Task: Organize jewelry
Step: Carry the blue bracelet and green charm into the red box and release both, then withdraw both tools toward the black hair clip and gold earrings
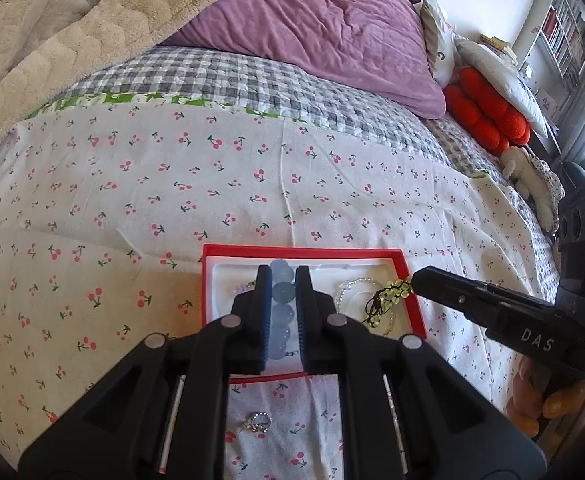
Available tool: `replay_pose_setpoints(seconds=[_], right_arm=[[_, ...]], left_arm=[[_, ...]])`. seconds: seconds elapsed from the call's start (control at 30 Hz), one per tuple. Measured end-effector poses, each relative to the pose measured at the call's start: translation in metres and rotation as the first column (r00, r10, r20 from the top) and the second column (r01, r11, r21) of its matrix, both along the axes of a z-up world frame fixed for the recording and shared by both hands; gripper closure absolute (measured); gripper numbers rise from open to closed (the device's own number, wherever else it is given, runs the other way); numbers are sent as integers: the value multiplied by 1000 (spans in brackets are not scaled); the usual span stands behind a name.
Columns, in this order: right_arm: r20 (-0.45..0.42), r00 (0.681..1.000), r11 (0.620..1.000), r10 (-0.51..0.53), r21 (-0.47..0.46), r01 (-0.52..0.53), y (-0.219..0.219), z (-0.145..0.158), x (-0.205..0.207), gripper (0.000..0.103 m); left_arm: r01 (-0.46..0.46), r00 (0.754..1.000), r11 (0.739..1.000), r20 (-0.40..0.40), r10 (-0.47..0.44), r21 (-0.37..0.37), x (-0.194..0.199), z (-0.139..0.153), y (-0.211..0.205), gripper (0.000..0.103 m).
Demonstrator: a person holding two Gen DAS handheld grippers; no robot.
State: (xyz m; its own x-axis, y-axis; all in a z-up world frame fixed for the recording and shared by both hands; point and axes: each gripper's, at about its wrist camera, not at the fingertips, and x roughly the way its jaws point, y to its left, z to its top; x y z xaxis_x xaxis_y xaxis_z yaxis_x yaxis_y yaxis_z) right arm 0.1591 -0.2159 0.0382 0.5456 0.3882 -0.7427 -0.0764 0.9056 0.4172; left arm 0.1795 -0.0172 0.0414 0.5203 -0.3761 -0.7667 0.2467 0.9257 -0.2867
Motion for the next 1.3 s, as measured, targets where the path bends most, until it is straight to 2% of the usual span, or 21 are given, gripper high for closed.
replay_pose_setpoints(seconds=[0.03, 0.1, 0.17, 0.2, 0.23, 0.27, 0.3, 0.4, 0.43, 0.63, 0.87, 1.07, 1.3], right_arm=[[-2, 1000, 1000, -7, 7, 7, -1, 0, 1, 91], [-4, 1000, 999, -18, 34, 18, -5, 3, 2, 87], [1, 1000, 999, -28, 27, 28, -7, 6, 0, 84], [12, 999, 999, -31, 12, 31, -8, 10, -2, 81], [15, 999, 999, -34, 1, 34, -8, 11, -3, 69], [15, 999, 999, -41, -3, 42, -10, 12, -5, 41], [25, 998, 999, -52, 2, 52, -11, 13, -9, 30], [34, 999, 999, -37, -12, 37, -10, 16, -16, 28], [35, 999, 999, -33, -17, 34, -10, 17, -18, 28], [53, 998, 998, -31, -53, 34, -11, 19, -36, 26], [46, 998, 992, -33, -117, 39, -11, 8, -51, 21], [5, 1000, 988, 20, -150, -19, 3, -8, -63, 21], [-55, 995, 967, 80, -237, -91, 23, -34, -82, 21]], left_arm=[[-1, 1000, 1000, 2, 1, 4, 0, 1, 0, 90], [-2, 1000, 1000, 0, 2, 9, -2, 3, 2, 79], [-7, 1000, 1000, 13, 7, 7, -5, 9, 5, 52], [-13, 1000, 1000, 21, 12, 11, -5, 10, 5, 47], [-20, 999, 1000, 28, 20, 14, -7, 13, 7, 40], [-22, 999, 1000, 27, 22, 15, -9, 14, 8, 37], [-20, 1000, 1000, 21, 20, 19, -11, 15, 9, 36], [-19, 1000, 999, 18, 18, 45, -18, 17, 12, 28], [-22, 1000, 998, 20, 21, 55, -21, 17, 13, 21], [-45, 999, 991, 2, 45, 126, -37, 9, 20, 7], [-49, 995, 981, -80, 65, 190, -58, -14, 32, 5], [-14, 991, 967, -122, 47, 256, -81, -33, 40, 5], [31, 992, 950, -124, 8, 310, -113, -43, 50, 5]])
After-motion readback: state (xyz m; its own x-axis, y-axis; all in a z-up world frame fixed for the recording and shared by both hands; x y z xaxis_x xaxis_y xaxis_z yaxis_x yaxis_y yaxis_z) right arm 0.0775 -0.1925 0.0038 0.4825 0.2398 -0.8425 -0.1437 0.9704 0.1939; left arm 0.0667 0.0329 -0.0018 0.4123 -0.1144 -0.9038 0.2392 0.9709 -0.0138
